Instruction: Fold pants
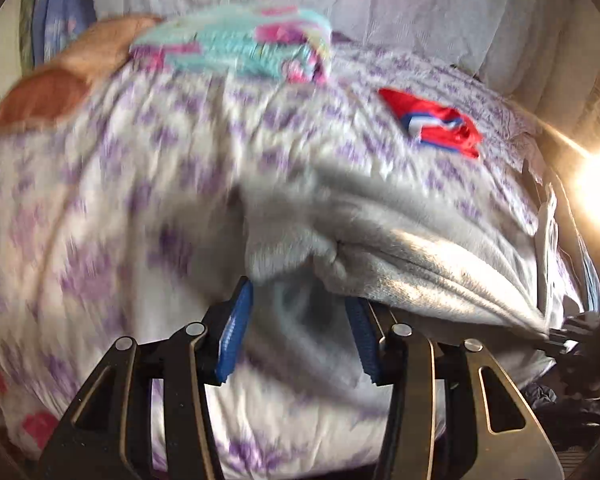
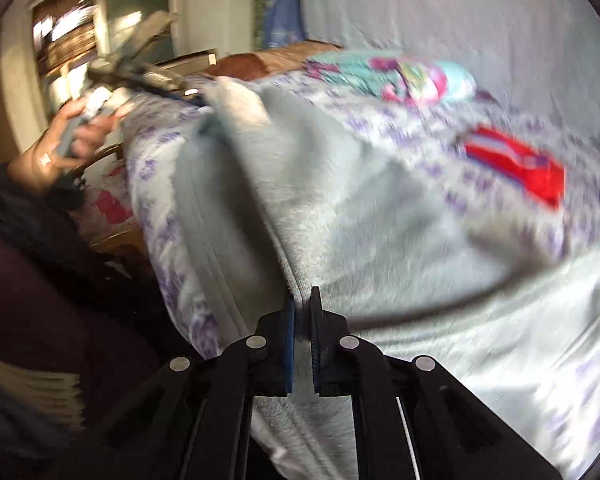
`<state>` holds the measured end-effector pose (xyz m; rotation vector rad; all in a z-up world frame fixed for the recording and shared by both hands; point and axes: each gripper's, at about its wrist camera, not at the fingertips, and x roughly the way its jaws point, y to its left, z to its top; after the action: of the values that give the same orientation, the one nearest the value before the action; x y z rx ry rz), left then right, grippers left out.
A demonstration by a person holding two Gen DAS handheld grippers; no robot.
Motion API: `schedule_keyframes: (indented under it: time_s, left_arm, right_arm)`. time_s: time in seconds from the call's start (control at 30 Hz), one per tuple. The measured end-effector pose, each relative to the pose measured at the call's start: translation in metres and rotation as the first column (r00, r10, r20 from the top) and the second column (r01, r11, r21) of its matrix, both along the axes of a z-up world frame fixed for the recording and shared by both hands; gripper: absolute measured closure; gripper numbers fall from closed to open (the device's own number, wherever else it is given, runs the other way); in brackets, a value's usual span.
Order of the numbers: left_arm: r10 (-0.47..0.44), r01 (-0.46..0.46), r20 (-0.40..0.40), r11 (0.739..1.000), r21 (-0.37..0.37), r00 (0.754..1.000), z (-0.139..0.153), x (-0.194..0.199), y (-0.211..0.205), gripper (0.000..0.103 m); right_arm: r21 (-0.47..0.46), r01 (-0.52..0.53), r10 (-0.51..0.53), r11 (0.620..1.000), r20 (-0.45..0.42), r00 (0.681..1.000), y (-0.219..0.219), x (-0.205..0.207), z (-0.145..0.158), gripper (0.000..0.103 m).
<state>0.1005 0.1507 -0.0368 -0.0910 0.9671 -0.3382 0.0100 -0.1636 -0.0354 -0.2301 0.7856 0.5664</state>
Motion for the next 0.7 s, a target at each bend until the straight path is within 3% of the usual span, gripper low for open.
schedule_keyframes:
  time_s: [0.1,0.17,0.23,0.3,0.37,0.53,0.57,0.6,0.63,0.7]
  left_arm:
    - [0.006,-0.014,-0.07,0.994,-0.105,0.997,-0.014,-0.007,0.012,0.057]
    - [-0.006,-0.002,-0.057,0.991,-0.13,0.998,-0.009,-0.019,0.012,0.052]
    - [-0.014,0.011,-0.021,0.99,-0.14,1.0,0.0,-0.03,0.009,0.031]
    - [-0.011,0.011,0.004,0.986,-0.164,1.0,0.008,-0.032,0.005,0.023]
    - [0.002,-0.003,-0.004,0.983,-0.185,1.0,0.011,-0.026,0.001,0.023]
    - [-0.006,-0.026,-0.111,0.958,-0.285,0.994,-0.004,0.014,-0.015,0.023]
    - [0.005,-0.041,-0.128,0.959,-0.28,0.992,-0.008,0.022,-0.017,0.024]
    - [0.028,-0.069,-0.152,0.96,-0.272,0.988,-0.014,0.031,-0.019,0.035]
    - [0.055,-0.102,-0.175,0.956,-0.275,0.983,-0.018,0.038,-0.018,0.062]
    - [0.079,-0.143,-0.208,0.938,-0.316,0.975,-0.019,0.041,-0.009,0.07]
  right_arm:
    - [0.094,0.052,-0.052,0.994,0.0,0.999,-0.006,0.0,-0.007,0.096]
    - [0.139,0.069,-0.072,0.988,0.015,0.997,-0.007,-0.001,-0.003,0.096]
    - [0.161,0.075,-0.08,0.984,0.027,0.996,-0.008,-0.002,-0.001,0.096]
    - [0.162,0.075,-0.081,0.984,0.028,0.996,-0.008,-0.004,-0.002,0.096]
    - [0.164,0.076,-0.081,0.983,0.023,0.996,-0.009,-0.005,-0.005,0.096]
    - [0.161,0.076,-0.081,0.984,0.027,0.996,-0.01,-0.007,-0.009,0.096]
    - [0.162,0.075,-0.081,0.984,0.028,0.996,-0.01,-0.007,-0.009,0.096]
    - [0.164,0.076,-0.082,0.983,0.029,0.996,-0.01,-0.007,-0.008,0.096]
    - [0.165,0.076,-0.082,0.983,0.034,0.996,-0.01,-0.007,-0.006,0.096]
    - [0.162,0.071,-0.081,0.984,0.059,0.995,-0.008,-0.011,0.003,0.096]
